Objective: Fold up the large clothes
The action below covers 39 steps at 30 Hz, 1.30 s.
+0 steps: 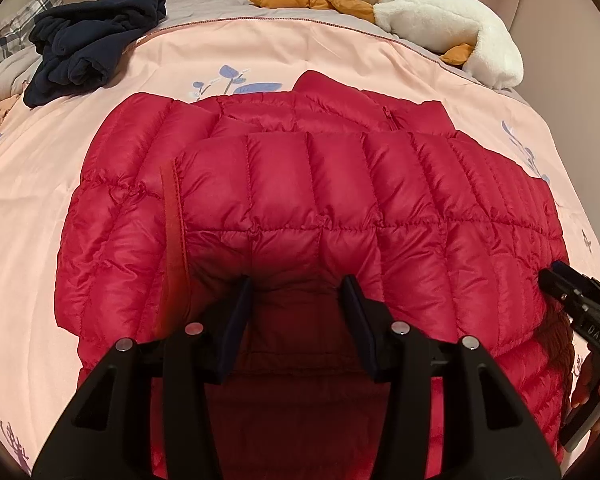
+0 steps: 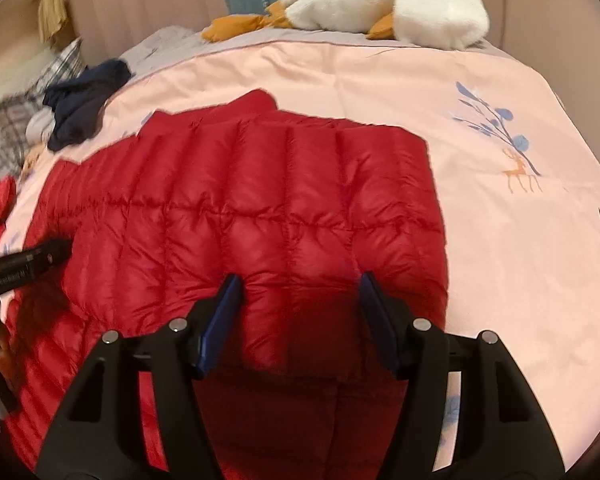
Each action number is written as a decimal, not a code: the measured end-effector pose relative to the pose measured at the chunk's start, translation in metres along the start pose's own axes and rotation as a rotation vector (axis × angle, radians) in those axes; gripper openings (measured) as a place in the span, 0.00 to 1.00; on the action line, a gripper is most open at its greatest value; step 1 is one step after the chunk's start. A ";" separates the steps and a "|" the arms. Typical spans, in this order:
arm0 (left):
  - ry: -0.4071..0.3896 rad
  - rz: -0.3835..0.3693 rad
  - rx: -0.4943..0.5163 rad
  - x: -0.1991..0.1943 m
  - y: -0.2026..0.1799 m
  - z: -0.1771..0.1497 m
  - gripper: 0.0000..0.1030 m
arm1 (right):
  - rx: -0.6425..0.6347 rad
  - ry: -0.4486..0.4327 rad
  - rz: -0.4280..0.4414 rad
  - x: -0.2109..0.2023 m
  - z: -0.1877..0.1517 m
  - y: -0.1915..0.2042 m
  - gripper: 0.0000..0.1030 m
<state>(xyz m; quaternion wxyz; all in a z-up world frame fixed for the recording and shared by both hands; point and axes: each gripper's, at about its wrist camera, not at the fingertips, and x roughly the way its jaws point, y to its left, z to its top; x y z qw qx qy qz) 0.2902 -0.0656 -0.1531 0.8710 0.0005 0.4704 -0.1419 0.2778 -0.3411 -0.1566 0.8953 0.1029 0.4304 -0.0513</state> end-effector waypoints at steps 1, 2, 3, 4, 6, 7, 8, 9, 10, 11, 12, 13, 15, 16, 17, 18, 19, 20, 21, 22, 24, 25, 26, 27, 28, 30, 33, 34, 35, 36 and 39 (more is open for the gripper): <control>0.001 0.000 0.000 -0.001 0.000 0.000 0.48 | 0.020 -0.009 -0.004 -0.003 0.001 -0.003 0.60; 0.001 0.002 0.000 -0.002 0.001 -0.001 0.48 | 0.031 -0.019 -0.010 -0.006 0.001 -0.004 0.60; 0.002 0.005 0.001 -0.002 0.001 -0.001 0.48 | 0.033 -0.031 -0.020 -0.010 0.002 -0.004 0.61; 0.002 0.009 0.000 -0.003 0.001 -0.002 0.48 | 0.029 -0.040 -0.028 -0.012 0.002 -0.002 0.61; 0.003 0.017 -0.002 -0.005 0.002 -0.003 0.48 | 0.017 -0.055 -0.045 -0.018 0.002 0.002 0.62; 0.003 0.021 -0.005 -0.006 0.003 -0.004 0.48 | 0.011 -0.053 -0.048 -0.019 0.003 0.003 0.63; 0.003 0.024 -0.009 -0.007 0.005 -0.005 0.48 | 0.006 -0.046 -0.050 -0.019 0.002 0.004 0.65; 0.004 0.028 -0.012 -0.008 0.007 -0.005 0.48 | 0.002 -0.036 -0.057 -0.018 0.002 0.003 0.66; 0.005 0.031 -0.016 -0.009 0.009 -0.006 0.48 | -0.002 -0.016 -0.070 -0.014 0.002 0.002 0.66; 0.005 0.032 -0.021 -0.011 0.011 -0.007 0.48 | 0.005 -0.004 -0.078 -0.012 0.002 -0.001 0.66; 0.001 0.033 -0.026 -0.015 0.013 -0.008 0.48 | 0.014 0.002 -0.080 -0.011 0.002 -0.004 0.66; -0.002 0.035 -0.026 -0.018 0.014 -0.009 0.48 | 0.030 0.008 -0.080 -0.011 0.002 -0.009 0.66; -0.022 0.052 -0.019 -0.029 0.017 -0.010 0.48 | 0.050 -0.009 -0.071 -0.019 0.002 -0.015 0.66; -0.032 0.058 -0.013 -0.033 0.017 -0.011 0.50 | 0.050 -0.025 -0.067 -0.024 0.002 -0.016 0.66; -0.047 0.064 -0.004 -0.038 0.017 -0.011 0.51 | 0.047 -0.045 -0.060 -0.029 0.003 -0.016 0.67; -0.069 0.068 0.003 -0.044 0.017 -0.010 0.53 | 0.044 -0.067 -0.052 -0.034 0.005 -0.016 0.68; -0.083 0.066 0.006 -0.048 0.016 -0.008 0.53 | 0.042 -0.093 -0.037 -0.039 0.008 -0.016 0.69; -0.102 0.053 0.009 -0.052 0.013 -0.006 0.53 | 0.043 -0.115 -0.019 -0.042 0.012 -0.014 0.71; -0.117 0.032 0.009 -0.055 0.009 -0.002 0.53 | 0.044 -0.126 -0.005 -0.043 0.015 -0.012 0.73; -0.127 0.011 0.009 -0.057 0.004 0.001 0.53 | 0.046 -0.134 0.019 -0.042 0.020 -0.007 0.73; -0.129 -0.021 0.019 -0.053 -0.009 0.008 0.53 | 0.044 -0.133 0.063 -0.034 0.030 0.003 0.73; -0.124 -0.032 0.025 -0.049 -0.015 0.011 0.53 | 0.039 -0.128 0.071 -0.029 0.035 0.009 0.73; -0.119 -0.037 0.031 -0.045 -0.021 0.013 0.53 | 0.031 -0.118 0.076 -0.022 0.041 0.015 0.73; -0.115 -0.034 0.039 -0.040 -0.026 0.015 0.53 | 0.022 -0.109 0.077 -0.016 0.045 0.022 0.73; -0.107 -0.028 0.046 -0.032 -0.033 0.017 0.53 | 0.008 -0.101 0.078 -0.008 0.049 0.030 0.73; -0.077 -0.015 0.049 -0.019 -0.037 0.017 0.54 | -0.020 -0.083 0.078 0.003 0.053 0.042 0.73; -0.047 0.003 0.056 -0.002 -0.036 0.011 0.56 | -0.069 -0.016 -0.006 0.029 0.054 0.051 0.78; -0.048 0.003 0.057 -0.001 -0.036 0.010 0.56 | -0.077 0.017 -0.036 0.040 0.053 0.049 0.81; -0.049 0.002 0.060 0.000 -0.036 0.009 0.56 | -0.062 0.040 -0.042 0.047 0.053 0.045 0.83; -0.049 0.000 0.061 0.000 -0.036 0.008 0.56 | -0.039 0.047 -0.032 0.049 0.052 0.041 0.84; -0.049 0.004 0.067 -0.002 -0.036 0.007 0.56 | 0.037 0.026 -0.018 0.042 0.051 0.031 0.83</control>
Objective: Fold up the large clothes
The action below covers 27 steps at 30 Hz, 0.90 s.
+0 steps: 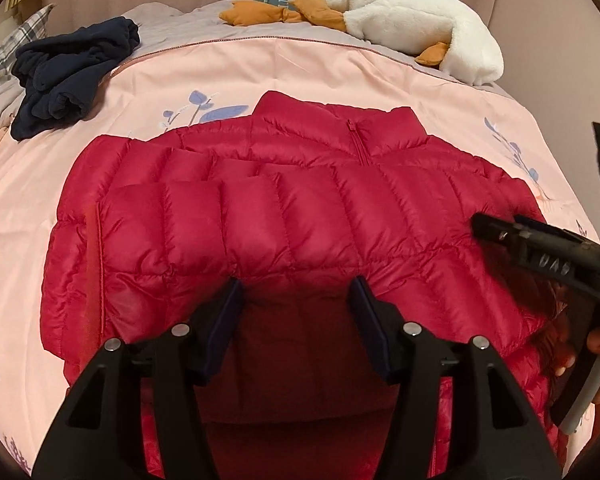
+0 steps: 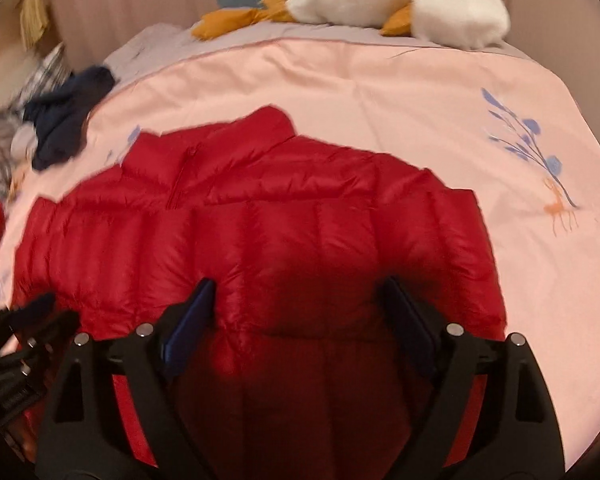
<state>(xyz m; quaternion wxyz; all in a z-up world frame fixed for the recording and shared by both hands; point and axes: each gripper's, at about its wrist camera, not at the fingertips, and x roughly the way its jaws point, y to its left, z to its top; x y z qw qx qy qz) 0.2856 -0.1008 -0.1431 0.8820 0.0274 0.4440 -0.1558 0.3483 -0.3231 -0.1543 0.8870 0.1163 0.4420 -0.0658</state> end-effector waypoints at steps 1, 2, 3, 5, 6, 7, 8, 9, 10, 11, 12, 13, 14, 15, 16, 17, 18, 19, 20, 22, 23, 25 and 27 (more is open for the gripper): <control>-0.001 0.003 -0.001 -0.002 0.001 -0.001 0.56 | 0.006 -0.024 0.000 -0.007 -0.002 0.000 0.83; -0.003 0.004 -0.002 -0.003 0.001 -0.001 0.56 | 0.000 -0.051 0.002 -0.016 -0.006 0.001 0.83; -0.007 0.005 -0.003 -0.006 0.001 -0.003 0.56 | -0.009 -0.068 0.006 -0.023 -0.009 0.002 0.83; -0.011 0.005 -0.005 -0.011 0.004 -0.007 0.56 | -0.047 -0.109 0.027 -0.042 -0.020 0.004 0.83; -0.010 0.004 -0.006 -0.013 0.006 -0.009 0.56 | -0.058 -0.122 0.032 -0.048 -0.026 0.003 0.83; -0.008 0.007 -0.008 -0.014 0.007 -0.011 0.56 | -0.062 -0.125 0.037 -0.052 -0.031 0.002 0.83; -0.005 0.011 -0.010 -0.015 0.009 -0.013 0.56 | -0.069 -0.113 0.043 -0.053 -0.037 0.001 0.83; -0.002 0.015 -0.013 -0.015 0.011 -0.014 0.56 | -0.082 -0.092 0.028 -0.051 -0.046 -0.001 0.83; 0.002 0.017 -0.016 -0.016 0.014 -0.016 0.56 | -0.100 -0.074 0.003 -0.047 -0.052 -0.004 0.83; 0.005 0.016 -0.017 -0.017 0.015 -0.018 0.56 | -0.115 -0.057 -0.018 -0.043 -0.056 -0.006 0.83; 0.005 0.022 -0.013 -0.018 0.016 -0.019 0.57 | -0.117 -0.047 -0.023 -0.041 -0.059 -0.009 0.83; 0.005 0.038 -0.007 -0.019 0.016 -0.022 0.57 | -0.096 -0.040 -0.011 -0.041 -0.060 -0.015 0.83; 0.005 0.043 -0.008 -0.021 0.018 -0.023 0.58 | -0.062 -0.040 -0.005 -0.044 -0.060 -0.021 0.83; 0.002 0.046 -0.015 -0.024 0.020 -0.025 0.58 | -0.040 -0.041 -0.005 -0.048 -0.060 -0.025 0.83; 0.001 0.051 -0.021 -0.028 0.022 -0.027 0.59 | -0.018 -0.047 -0.011 -0.053 -0.059 -0.029 0.83; -0.001 0.060 -0.026 -0.032 0.024 -0.029 0.60 | -0.006 -0.056 -0.014 -0.059 -0.060 -0.032 0.83; -0.004 0.071 -0.030 -0.036 0.026 -0.031 0.65 | 0.001 -0.065 -0.013 -0.066 -0.061 -0.034 0.83; -0.009 0.085 -0.034 -0.042 0.028 -0.034 0.70 | 0.005 -0.072 -0.008 -0.072 -0.063 -0.036 0.83; -0.013 0.087 -0.036 -0.047 0.031 -0.038 0.70 | 0.007 -0.079 -0.001 -0.078 -0.065 -0.037 0.83; -0.016 0.087 -0.038 -0.058 0.035 -0.047 0.70 | 0.007 -0.102 0.018 -0.093 -0.074 -0.037 0.83; -0.014 0.088 -0.040 -0.065 0.037 -0.052 0.70 | 0.005 -0.107 0.029 -0.100 -0.078 -0.036 0.83; -0.009 0.072 -0.047 -0.076 0.041 -0.064 0.74 | 0.007 -0.112 0.055 -0.113 -0.089 -0.035 0.84; -0.002 0.067 -0.060 -0.087 0.045 -0.078 0.85 | 0.008 -0.111 0.083 -0.124 -0.101 -0.033 0.84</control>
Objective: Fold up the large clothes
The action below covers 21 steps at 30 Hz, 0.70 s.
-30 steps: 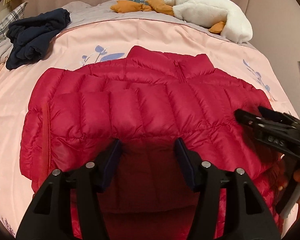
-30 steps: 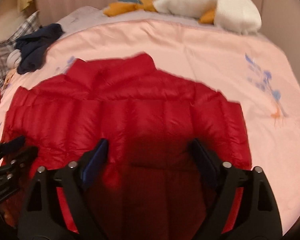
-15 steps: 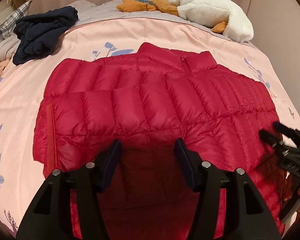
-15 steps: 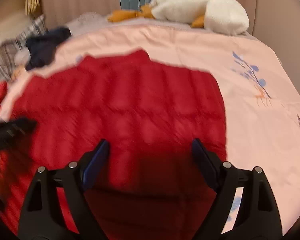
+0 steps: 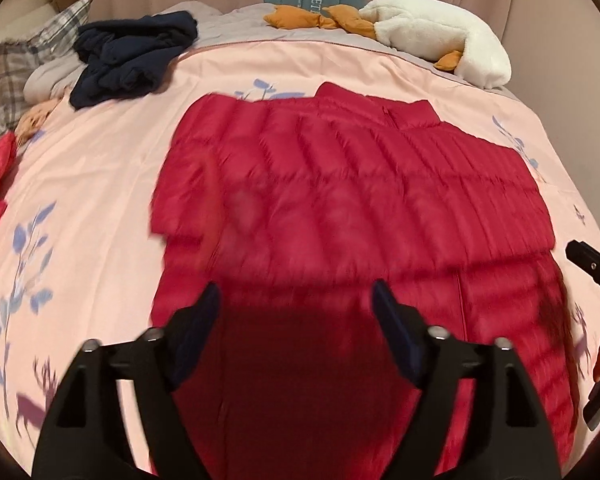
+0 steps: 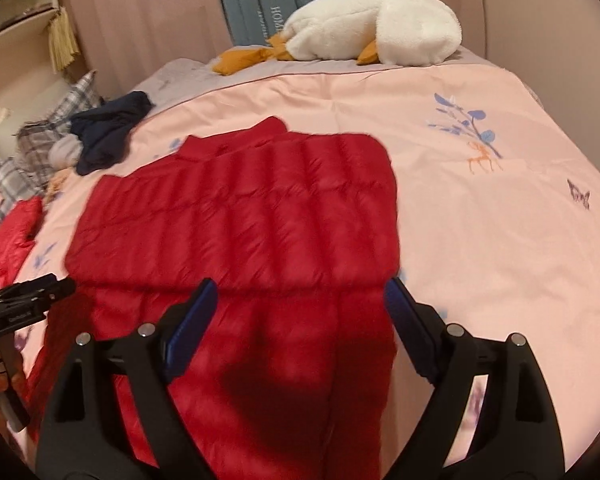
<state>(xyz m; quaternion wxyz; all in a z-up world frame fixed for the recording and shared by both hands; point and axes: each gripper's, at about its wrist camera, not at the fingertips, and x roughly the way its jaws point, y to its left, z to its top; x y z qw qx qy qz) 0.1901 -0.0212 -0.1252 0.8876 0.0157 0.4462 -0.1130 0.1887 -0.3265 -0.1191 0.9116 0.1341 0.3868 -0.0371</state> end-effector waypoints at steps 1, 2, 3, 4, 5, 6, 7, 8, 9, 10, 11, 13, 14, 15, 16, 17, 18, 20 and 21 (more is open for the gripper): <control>0.000 -0.001 -0.003 -0.004 0.002 -0.006 0.86 | 0.005 0.006 0.014 -0.006 -0.007 0.001 0.84; 0.001 -0.006 -0.007 -0.009 0.005 -0.012 0.86 | 0.009 0.019 0.029 -0.011 -0.014 0.001 0.84; 0.009 -0.021 -0.013 -0.015 0.010 -0.021 0.86 | 0.010 0.031 0.042 -0.017 -0.023 0.002 0.84; 0.016 -0.026 -0.018 -0.019 0.013 -0.028 0.86 | 0.012 0.036 0.047 -0.021 -0.029 0.002 0.85; 0.024 -0.029 -0.027 -0.023 0.018 -0.036 0.86 | 0.016 0.046 0.051 -0.027 -0.037 0.002 0.85; 0.035 -0.032 -0.035 -0.027 0.023 -0.045 0.86 | 0.018 0.053 0.056 -0.031 -0.043 0.003 0.86; 0.042 -0.031 -0.046 -0.031 0.028 -0.053 0.86 | 0.023 0.065 0.066 -0.037 -0.053 0.002 0.86; 0.048 -0.032 -0.059 -0.036 0.033 -0.063 0.86 | 0.031 0.067 0.062 -0.042 -0.060 0.001 0.87; 0.054 -0.041 -0.071 -0.041 0.039 -0.073 0.86 | 0.039 0.069 0.056 -0.045 -0.066 -0.001 0.88; 0.062 -0.054 -0.086 -0.046 0.046 -0.085 0.86 | 0.051 0.075 0.048 -0.051 -0.076 -0.004 0.88; 0.065 -0.064 -0.108 -0.051 0.054 -0.097 0.86 | 0.065 0.080 0.044 -0.056 -0.086 -0.007 0.88; 0.077 -0.091 -0.154 -0.059 0.069 -0.118 0.86 | 0.093 0.095 0.046 -0.065 -0.105 -0.014 0.88; 0.086 -0.104 -0.174 -0.062 0.075 -0.126 0.87 | 0.110 0.102 0.045 -0.070 -0.115 -0.018 0.88; 0.093 -0.119 -0.198 -0.065 0.081 -0.136 0.88 | 0.125 0.112 0.041 -0.074 -0.123 -0.022 0.89; 0.094 -0.134 -0.212 -0.067 0.084 -0.142 0.90 | 0.131 0.119 0.036 -0.077 -0.129 -0.024 0.89; 0.094 -0.148 -0.222 -0.070 0.087 -0.148 0.90 | 0.142 0.123 0.026 -0.081 -0.136 -0.027 0.89; 0.090 -0.155 -0.225 -0.073 0.089 -0.153 0.90 | 0.154 0.128 0.022 -0.085 -0.142 -0.030 0.89; 0.080 -0.161 -0.216 -0.079 0.088 -0.159 0.90 | 0.169 0.132 0.024 -0.092 -0.150 -0.033 0.89; 0.078 -0.160 -0.217 -0.080 0.087 -0.161 0.90 | 0.178 0.127 0.026 -0.095 -0.153 -0.034 0.89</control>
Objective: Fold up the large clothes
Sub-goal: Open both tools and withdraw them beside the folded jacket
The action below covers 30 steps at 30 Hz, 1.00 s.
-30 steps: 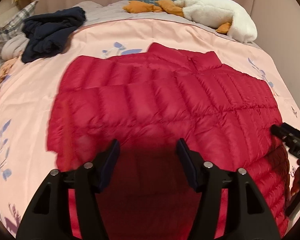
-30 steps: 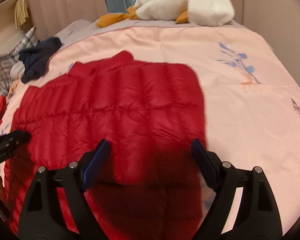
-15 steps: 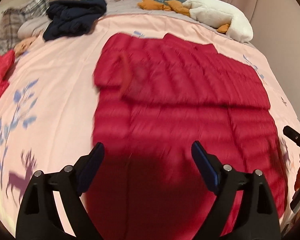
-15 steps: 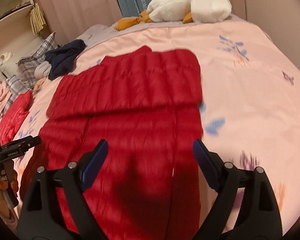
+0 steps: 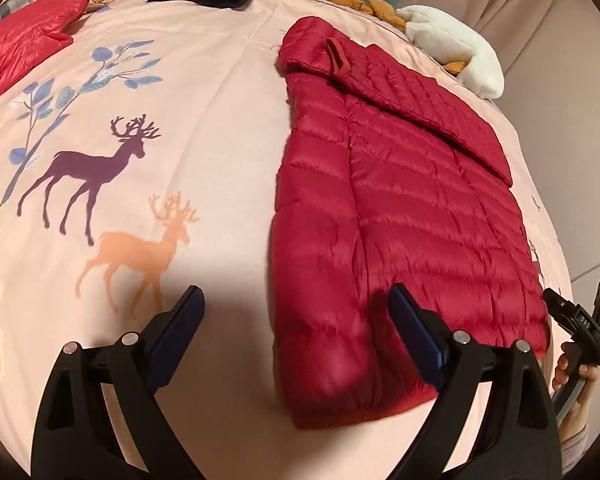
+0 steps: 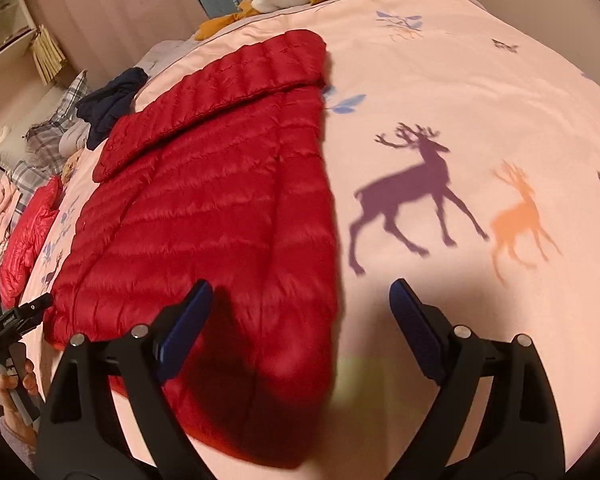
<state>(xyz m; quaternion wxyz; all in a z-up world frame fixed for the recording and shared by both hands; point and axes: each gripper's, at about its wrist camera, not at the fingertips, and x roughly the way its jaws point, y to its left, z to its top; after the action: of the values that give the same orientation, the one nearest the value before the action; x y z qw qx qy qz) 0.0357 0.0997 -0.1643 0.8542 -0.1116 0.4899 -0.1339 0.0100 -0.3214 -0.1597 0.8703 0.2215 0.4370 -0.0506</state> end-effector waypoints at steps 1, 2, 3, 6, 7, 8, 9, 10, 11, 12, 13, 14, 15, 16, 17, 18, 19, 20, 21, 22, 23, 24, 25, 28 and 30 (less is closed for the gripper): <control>-0.003 -0.004 -0.006 -0.001 0.000 -0.001 0.90 | 0.009 -0.003 0.006 -0.002 -0.003 0.000 0.89; -0.005 -0.009 -0.012 -0.001 0.000 -0.002 0.90 | 0.020 -0.005 0.016 -0.003 -0.004 -0.001 0.89; -0.007 -0.012 -0.021 -0.001 0.001 -0.002 0.90 | 0.032 -0.006 0.025 -0.004 -0.007 -0.002 0.89; -0.015 -0.025 -0.045 -0.003 0.004 -0.005 0.90 | 0.023 -0.005 0.012 -0.006 -0.013 0.000 0.89; -0.015 -0.031 -0.052 -0.003 0.004 -0.005 0.90 | 0.015 -0.005 0.007 -0.006 -0.014 0.001 0.89; -0.014 -0.034 -0.055 -0.003 0.005 -0.005 0.90 | 0.008 -0.005 0.004 -0.006 -0.015 0.002 0.89; -0.014 -0.036 -0.056 -0.003 0.005 -0.006 0.90 | 0.004 -0.005 0.003 -0.005 -0.016 0.003 0.89; -0.013 -0.037 -0.059 -0.004 0.005 -0.007 0.90 | 0.000 -0.004 0.001 -0.005 -0.016 0.003 0.89; -0.013 -0.037 -0.061 -0.005 0.006 -0.008 0.90 | -0.004 -0.004 -0.002 -0.005 -0.017 0.003 0.89; -0.013 -0.036 -0.065 -0.005 0.006 -0.008 0.90 | -0.005 -0.004 -0.003 -0.005 -0.017 0.004 0.89; -0.014 -0.036 -0.072 -0.006 0.008 -0.009 0.90 | -0.005 -0.003 -0.002 -0.006 -0.017 0.004 0.89; -0.015 -0.037 -0.076 -0.006 0.008 -0.009 0.90 | -0.004 0.000 -0.001 -0.007 -0.018 0.004 0.89; -0.015 -0.037 -0.080 -0.006 0.009 -0.009 0.90 | -0.004 0.002 -0.001 -0.007 -0.017 0.003 0.89; -0.016 -0.038 -0.082 -0.007 0.010 -0.009 0.90 | -0.005 0.004 -0.002 -0.007 -0.018 0.003 0.89; -0.015 -0.038 -0.082 -0.006 0.010 -0.009 0.90 | -0.007 0.008 -0.002 -0.007 -0.018 0.003 0.89; -0.013 -0.036 -0.079 -0.006 0.010 -0.010 0.90 | -0.009 0.010 -0.002 -0.006 -0.018 0.003 0.89; -0.010 -0.033 -0.071 -0.005 0.009 -0.010 0.92 | -0.014 0.013 -0.005 -0.005 -0.019 0.004 0.89; -0.007 -0.033 -0.065 -0.004 0.007 -0.010 0.93 | -0.018 0.015 -0.006 -0.005 -0.020 0.005 0.90; -0.005 -0.037 -0.058 -0.003 0.005 -0.010 0.93 | -0.027 0.018 -0.002 -0.004 -0.020 0.007 0.92; -0.002 -0.041 -0.053 -0.002 0.004 -0.010 0.93 | -0.032 0.019 0.002 -0.003 -0.021 0.009 0.92; 0.001 -0.045 -0.046 -0.001 0.002 -0.009 0.93 | -0.039 0.020 0.006 -0.002 -0.022 0.012 0.92; 0.002 -0.047 -0.041 0.000 0.000 -0.009 0.93 | -0.043 0.021 0.008 -0.001 -0.022 0.013 0.92; 0.004 -0.051 -0.035 0.001 -0.002 -0.009 0.93 | -0.049 0.023 0.012 0.000 -0.022 0.016 0.92; 0.011 -0.062 -0.019 0.005 -0.007 -0.008 0.93 | -0.058 0.026 0.022 0.004 -0.022 0.021 0.93; 0.019 -0.071 -0.002 0.008 -0.011 -0.008 0.93 | -0.067 0.026 0.016 0.006 -0.023 0.024 0.94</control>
<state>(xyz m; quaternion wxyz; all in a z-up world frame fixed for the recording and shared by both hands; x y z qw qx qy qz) 0.0315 0.0864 -0.1711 0.8440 -0.1285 0.4939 -0.1650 0.0036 -0.2890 -0.1678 0.8719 0.1963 0.4478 -0.0261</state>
